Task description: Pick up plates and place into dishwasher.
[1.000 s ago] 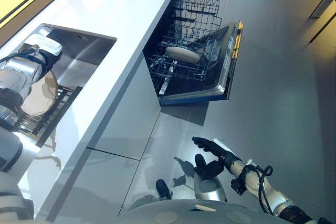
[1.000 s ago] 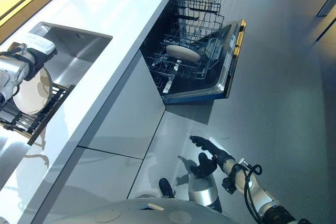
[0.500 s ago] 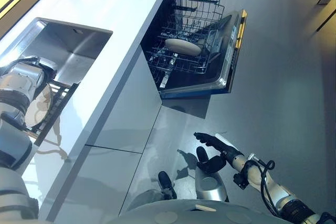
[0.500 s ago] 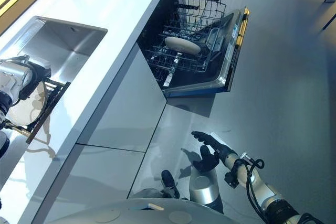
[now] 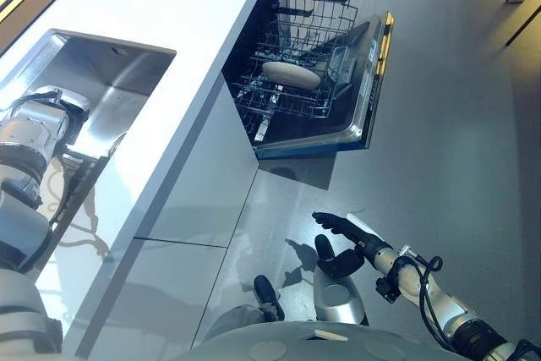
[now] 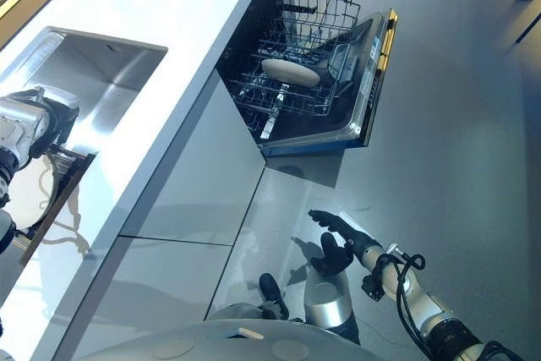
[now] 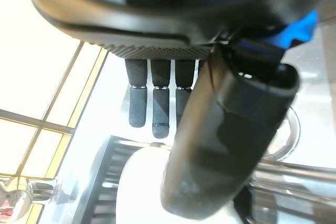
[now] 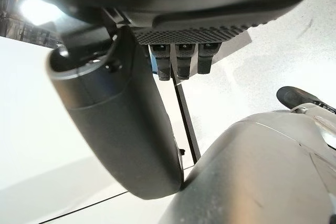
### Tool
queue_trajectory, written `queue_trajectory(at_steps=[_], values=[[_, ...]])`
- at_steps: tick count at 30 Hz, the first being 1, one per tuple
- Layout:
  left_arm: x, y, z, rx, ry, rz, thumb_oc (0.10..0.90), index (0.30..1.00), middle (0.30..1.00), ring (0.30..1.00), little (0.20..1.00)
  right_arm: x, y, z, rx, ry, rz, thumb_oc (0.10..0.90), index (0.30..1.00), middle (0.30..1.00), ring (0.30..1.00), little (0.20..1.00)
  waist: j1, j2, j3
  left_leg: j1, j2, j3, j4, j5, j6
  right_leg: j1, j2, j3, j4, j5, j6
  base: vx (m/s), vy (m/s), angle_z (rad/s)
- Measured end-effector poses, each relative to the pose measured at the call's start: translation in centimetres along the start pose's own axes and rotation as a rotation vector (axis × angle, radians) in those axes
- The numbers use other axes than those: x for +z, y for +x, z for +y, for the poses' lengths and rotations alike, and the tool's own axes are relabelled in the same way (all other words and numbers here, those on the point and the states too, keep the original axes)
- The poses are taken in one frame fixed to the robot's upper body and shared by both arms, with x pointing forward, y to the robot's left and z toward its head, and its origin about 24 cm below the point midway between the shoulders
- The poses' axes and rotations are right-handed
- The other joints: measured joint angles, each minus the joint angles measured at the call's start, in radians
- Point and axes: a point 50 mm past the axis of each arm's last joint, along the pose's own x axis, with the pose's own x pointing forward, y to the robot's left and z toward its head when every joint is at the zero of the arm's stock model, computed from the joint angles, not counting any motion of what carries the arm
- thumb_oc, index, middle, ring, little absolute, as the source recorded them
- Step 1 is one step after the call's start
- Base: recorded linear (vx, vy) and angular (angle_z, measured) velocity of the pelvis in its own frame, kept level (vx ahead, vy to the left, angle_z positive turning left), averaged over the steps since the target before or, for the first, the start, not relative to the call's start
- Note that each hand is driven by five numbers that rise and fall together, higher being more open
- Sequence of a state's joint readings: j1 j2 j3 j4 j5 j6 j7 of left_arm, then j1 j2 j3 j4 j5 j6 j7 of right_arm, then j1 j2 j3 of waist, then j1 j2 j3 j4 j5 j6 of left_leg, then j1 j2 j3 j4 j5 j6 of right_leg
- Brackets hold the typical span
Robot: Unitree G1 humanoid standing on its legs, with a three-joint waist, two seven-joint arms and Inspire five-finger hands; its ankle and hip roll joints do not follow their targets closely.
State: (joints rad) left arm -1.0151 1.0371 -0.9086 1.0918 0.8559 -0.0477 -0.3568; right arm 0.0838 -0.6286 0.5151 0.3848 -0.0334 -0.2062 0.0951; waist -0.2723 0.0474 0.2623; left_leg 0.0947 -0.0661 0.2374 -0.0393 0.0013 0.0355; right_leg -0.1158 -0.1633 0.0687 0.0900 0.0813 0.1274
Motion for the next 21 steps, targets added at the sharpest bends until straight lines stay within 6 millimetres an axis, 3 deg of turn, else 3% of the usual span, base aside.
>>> queue_trajectory(at_steps=[20, 21], values=[[-0.6, -0.6, 2.2, 0.110, -0.029, -0.001, 0.100, 0.300, 0.300, 0.300, 0.200, 0.4, 0.3, -0.1, 0.000, -0.002, -0.014, 0.800, 0.900, 0.900, 0.900, 0.900, 0.063, -0.013, -0.008, 0.012, 0.016, -0.050, 0.014, 0.007, -0.009, 0.056, 0.001, -0.059, -0.022, 0.002, -0.003, -0.03, -0.073, 0.08], [-0.7, -0.7, 2.3, 0.119, -0.054, -0.006, 0.158, 0.349, 0.349, 0.349, 0.258, 0.5, 0.4, 0.0, 0.000, 0.000, -0.017, 0.800, 0.900, 0.900, 0.900, 0.900, 0.067, -0.018, -0.010, 0.012, 0.016, -0.052, 0.015, 0.007, -0.009, 0.059, 0.001, -0.060, -0.023, 0.002, -0.003, -0.05, -0.076, 0.06]])
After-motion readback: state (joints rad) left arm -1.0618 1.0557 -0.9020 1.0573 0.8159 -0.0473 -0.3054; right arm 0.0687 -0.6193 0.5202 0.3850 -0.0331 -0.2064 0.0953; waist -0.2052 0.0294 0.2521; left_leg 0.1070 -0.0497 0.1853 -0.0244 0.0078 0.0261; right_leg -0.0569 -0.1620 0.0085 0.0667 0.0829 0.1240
